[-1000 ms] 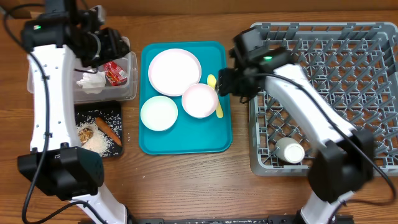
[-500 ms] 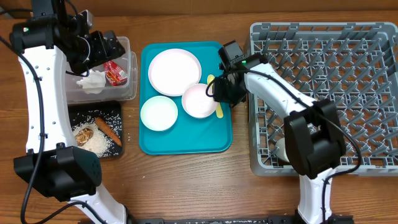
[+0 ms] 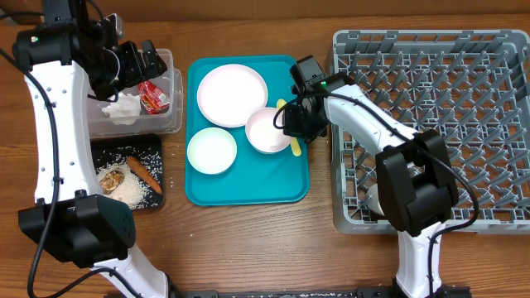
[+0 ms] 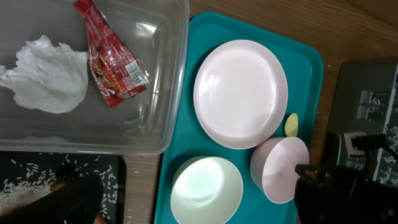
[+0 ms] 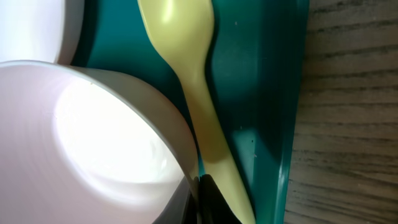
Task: Sort waste into correct bins and load items into the dishwasher
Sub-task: 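Lift the pink bowl and set it upright in the rack's back row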
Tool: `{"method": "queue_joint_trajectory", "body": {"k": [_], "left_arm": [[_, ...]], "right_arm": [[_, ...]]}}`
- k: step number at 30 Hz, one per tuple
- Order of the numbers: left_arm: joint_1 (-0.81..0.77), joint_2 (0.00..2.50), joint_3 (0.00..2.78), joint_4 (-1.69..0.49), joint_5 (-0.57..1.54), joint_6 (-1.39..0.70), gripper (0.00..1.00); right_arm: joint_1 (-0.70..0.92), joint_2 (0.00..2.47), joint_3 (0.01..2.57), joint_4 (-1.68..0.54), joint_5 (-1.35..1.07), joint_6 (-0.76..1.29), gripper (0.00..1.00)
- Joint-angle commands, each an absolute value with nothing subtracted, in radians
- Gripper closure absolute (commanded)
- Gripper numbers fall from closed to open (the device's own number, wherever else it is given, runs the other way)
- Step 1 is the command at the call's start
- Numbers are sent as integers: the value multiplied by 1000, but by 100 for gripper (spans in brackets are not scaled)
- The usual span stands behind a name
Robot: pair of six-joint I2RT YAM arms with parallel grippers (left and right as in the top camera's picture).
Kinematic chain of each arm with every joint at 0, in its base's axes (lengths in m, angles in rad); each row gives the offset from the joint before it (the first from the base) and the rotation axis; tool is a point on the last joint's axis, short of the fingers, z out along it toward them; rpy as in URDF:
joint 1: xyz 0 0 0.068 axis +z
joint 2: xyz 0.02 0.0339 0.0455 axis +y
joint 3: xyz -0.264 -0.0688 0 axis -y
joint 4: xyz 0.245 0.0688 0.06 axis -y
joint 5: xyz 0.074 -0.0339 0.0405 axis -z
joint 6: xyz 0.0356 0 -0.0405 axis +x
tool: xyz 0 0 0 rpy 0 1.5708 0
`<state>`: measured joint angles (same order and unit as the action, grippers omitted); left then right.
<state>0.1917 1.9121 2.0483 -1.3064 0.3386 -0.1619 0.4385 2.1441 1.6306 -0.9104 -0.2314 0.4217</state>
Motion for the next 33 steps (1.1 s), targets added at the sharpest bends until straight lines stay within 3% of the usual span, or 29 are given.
{"method": "queue_joint_trajectory", "body": {"k": [1, 9, 15, 21, 25, 33], "left_arm": [[187, 1902, 2065, -1306, 329, -161, 0], [187, 1902, 2065, -1306, 329, -161, 0], [187, 1902, 2065, -1306, 329, -161, 0], [187, 1902, 2065, -1306, 329, -161, 0], [187, 1902, 2065, -1306, 329, -161, 0], [187, 1902, 2065, -1306, 329, -161, 0]], "right_arm": [[432, 2110, 1672, -923, -226, 420, 96], [431, 1921, 1891, -1151, 47, 389, 96], [430, 1768, 1950, -1201, 521, 389, 96], [425, 1779, 1939, -1140, 1020, 390, 96], [385, 1826, 1936, -1058, 1130, 369, 96], [276, 1953, 1936, -965, 1281, 52, 96]]}}
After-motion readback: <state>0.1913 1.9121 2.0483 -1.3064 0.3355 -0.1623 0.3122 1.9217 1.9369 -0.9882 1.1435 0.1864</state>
